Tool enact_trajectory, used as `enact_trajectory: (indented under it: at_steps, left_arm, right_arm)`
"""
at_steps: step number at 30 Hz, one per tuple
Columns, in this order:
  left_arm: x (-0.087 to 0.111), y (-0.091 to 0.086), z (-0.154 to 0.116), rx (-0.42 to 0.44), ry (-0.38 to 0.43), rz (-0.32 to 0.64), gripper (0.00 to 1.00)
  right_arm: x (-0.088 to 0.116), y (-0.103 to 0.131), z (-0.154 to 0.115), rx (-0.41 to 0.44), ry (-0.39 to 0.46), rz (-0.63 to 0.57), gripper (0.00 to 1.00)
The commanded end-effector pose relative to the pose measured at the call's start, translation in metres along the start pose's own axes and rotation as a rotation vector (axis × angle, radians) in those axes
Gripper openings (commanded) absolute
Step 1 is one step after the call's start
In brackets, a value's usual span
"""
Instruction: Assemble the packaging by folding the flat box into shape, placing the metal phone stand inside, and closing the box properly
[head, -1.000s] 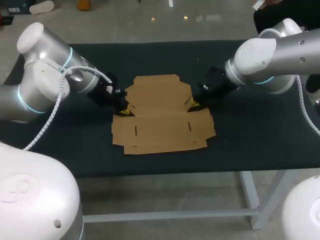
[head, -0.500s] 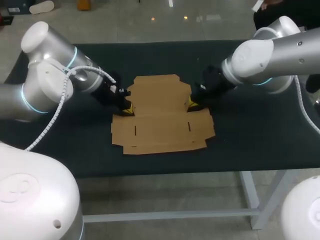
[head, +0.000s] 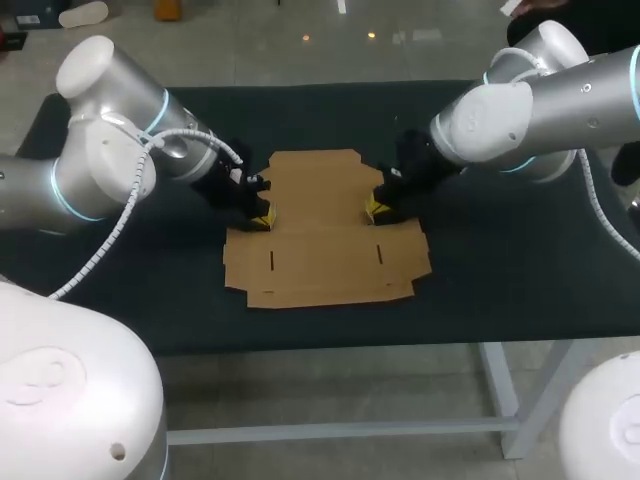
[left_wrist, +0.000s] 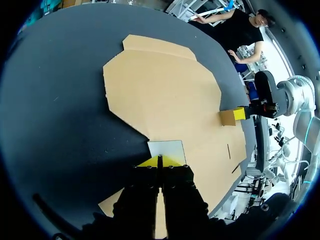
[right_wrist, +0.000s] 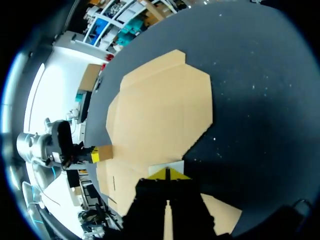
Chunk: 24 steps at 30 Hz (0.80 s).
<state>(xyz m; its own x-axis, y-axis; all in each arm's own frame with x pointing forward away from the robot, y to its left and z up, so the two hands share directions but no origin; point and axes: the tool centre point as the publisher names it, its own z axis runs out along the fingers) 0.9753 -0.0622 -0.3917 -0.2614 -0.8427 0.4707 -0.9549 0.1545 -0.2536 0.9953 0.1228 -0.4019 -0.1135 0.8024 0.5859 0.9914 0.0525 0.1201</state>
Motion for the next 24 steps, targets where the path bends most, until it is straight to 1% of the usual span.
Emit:
enact_trajectory:
  at_steps: [1, 12, 19, 24]
  left_arm:
    - [0.003, -0.004, 0.003, -0.009, -0.011, -0.003, 0.0]
    - [0.008, -0.006, 0.001, 0.005, -0.018, 0.013, 0.0]
    - [0.01, -0.007, 0.002, 0.012, -0.05, 0.014, 0.0]
    - [0.011, -0.007, 0.002, 0.016, -0.052, 0.018, 0.0]
  right_arm:
    - [0.003, 0.001, 0.004, 0.003, -0.006, 0.0, 0.0]
    - [0.004, 0.001, 0.012, 0.017, -0.017, 0.004, 0.0]
    - [0.006, 0.002, 0.014, 0.026, -0.023, 0.004, 0.0]
    - [0.007, 0.001, 0.016, 0.03, -0.026, 0.004, 0.0]
